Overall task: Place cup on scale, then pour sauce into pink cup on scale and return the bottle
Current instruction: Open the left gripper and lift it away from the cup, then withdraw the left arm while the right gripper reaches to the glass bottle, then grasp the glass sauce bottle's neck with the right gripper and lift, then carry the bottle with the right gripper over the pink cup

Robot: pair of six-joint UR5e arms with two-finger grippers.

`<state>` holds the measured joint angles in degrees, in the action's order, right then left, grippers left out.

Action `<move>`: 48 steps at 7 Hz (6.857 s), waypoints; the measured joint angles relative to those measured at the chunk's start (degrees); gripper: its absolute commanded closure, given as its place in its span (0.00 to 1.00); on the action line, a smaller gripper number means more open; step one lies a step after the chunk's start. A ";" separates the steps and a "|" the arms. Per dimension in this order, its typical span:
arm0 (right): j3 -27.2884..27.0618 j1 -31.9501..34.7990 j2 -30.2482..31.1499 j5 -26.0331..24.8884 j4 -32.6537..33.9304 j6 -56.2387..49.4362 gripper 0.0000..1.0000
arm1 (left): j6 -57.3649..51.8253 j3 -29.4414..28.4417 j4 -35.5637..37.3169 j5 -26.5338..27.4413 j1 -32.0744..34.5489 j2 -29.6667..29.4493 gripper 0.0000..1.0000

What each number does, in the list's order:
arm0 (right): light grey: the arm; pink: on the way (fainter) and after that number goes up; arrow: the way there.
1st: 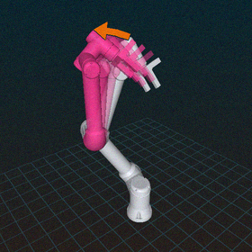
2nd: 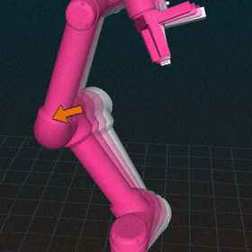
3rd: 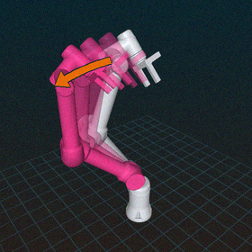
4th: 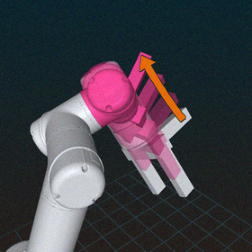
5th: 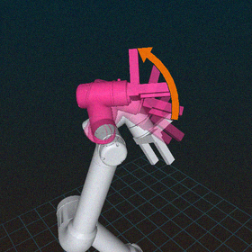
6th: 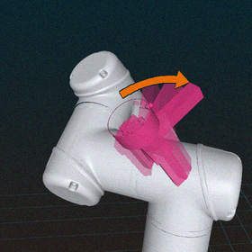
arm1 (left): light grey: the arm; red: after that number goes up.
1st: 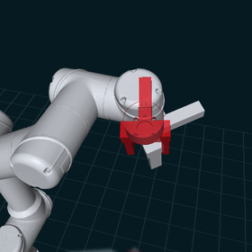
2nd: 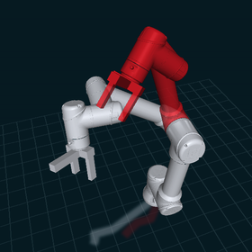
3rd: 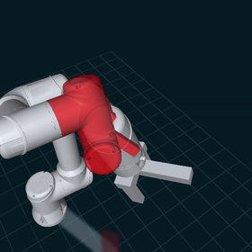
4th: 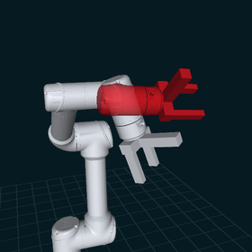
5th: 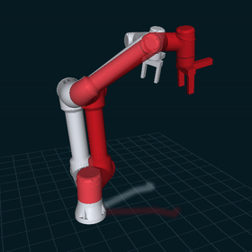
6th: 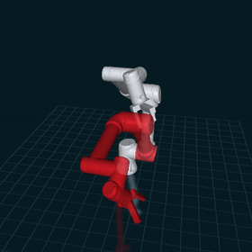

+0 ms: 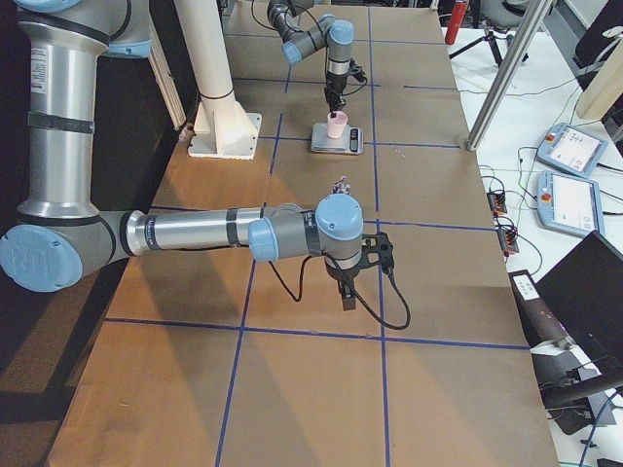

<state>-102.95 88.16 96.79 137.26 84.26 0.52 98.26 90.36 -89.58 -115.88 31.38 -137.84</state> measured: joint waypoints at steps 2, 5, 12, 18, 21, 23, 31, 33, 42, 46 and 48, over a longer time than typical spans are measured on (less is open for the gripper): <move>-0.53 0.05 -0.14 0.22 0.03 1.04 0.00 | -0.90 2.66 -0.70 0.05 0.06 0.69 0.00; -9.78 -3.11 -0.45 1.91 0.13 16.10 0.00 | -8.89 13.54 7.77 -0.26 4.02 3.17 0.00; -34.84 -45.12 3.05 -29.88 -4.50 66.19 0.00 | -36.94 23.11 10.62 -3.05 22.64 15.72 0.00; -20.07 -72.61 3.60 -83.63 -18.56 76.96 0.00 | -58.35 24.02 9.92 -2.71 30.29 27.07 0.00; -11.06 -74.96 3.06 -91.93 -25.36 76.09 0.00 | -59.54 23.58 9.78 -2.54 30.40 27.85 0.00; -8.01 -75.16 1.74 -92.75 -26.72 75.56 0.00 | -59.62 23.32 9.78 -2.51 30.40 27.94 0.00; -1.12 -70.64 -5.01 -92.72 -27.74 70.36 0.01 | -59.20 23.29 9.77 -2.36 30.40 27.89 0.00; -0.44 -69.74 -5.68 -92.42 -27.87 70.09 1.00 | -58.86 23.32 9.83 -2.43 30.39 27.61 0.00; -9.49 -66.36 -14.94 -88.22 -22.21 42.03 1.00 | -75.26 22.78 9.75 -2.95 36.01 31.38 0.00; -7.83 -74.60 -26.36 -107.87 3.87 24.05 1.00 | -97.48 15.03 3.47 -3.12 45.41 36.41 0.00; -5.19 -76.95 -31.12 -114.30 16.70 21.17 1.00 | -99.09 11.73 -1.85 -3.12 46.71 38.15 0.00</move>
<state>-108.14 11.22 65.67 22.96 100.96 21.69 -0.83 102.09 -91.43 -119.00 78.10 -99.69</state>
